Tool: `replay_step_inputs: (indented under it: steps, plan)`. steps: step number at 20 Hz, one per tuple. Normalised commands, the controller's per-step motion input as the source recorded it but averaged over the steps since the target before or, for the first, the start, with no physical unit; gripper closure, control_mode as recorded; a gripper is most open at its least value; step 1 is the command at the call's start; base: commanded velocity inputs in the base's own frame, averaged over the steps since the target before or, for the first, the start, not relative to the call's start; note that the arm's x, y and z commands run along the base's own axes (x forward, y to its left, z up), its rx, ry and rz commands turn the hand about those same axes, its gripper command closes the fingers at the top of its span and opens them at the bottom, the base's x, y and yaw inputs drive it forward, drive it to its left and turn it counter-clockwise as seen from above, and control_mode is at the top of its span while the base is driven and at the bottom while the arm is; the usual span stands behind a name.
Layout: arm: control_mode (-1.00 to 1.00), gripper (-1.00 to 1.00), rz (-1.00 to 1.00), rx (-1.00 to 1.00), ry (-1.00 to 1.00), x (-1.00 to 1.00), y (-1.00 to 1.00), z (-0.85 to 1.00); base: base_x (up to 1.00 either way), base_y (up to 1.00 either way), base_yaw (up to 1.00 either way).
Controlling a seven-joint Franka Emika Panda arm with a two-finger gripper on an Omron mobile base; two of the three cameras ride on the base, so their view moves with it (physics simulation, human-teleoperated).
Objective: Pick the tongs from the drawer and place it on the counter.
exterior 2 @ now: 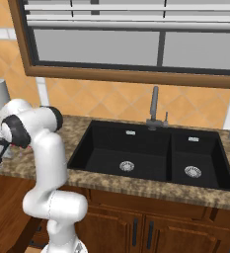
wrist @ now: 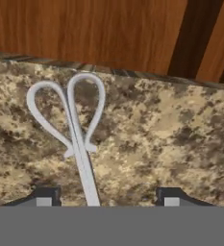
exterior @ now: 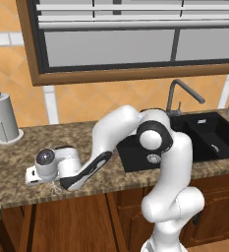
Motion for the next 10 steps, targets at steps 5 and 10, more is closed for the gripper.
replay_step_inputs:
  steps: [5, 10]
  plan:
    - [-1.00, -1.00, -0.13, 0.00, 0.00, -0.23, -0.44, 1.00, 0.00, 0.00, 0.00]
    - [-1.00, -1.00, -0.13, 0.00, -0.02, -0.09, -0.81, 1.00, 0.00, 0.00, 0.00]
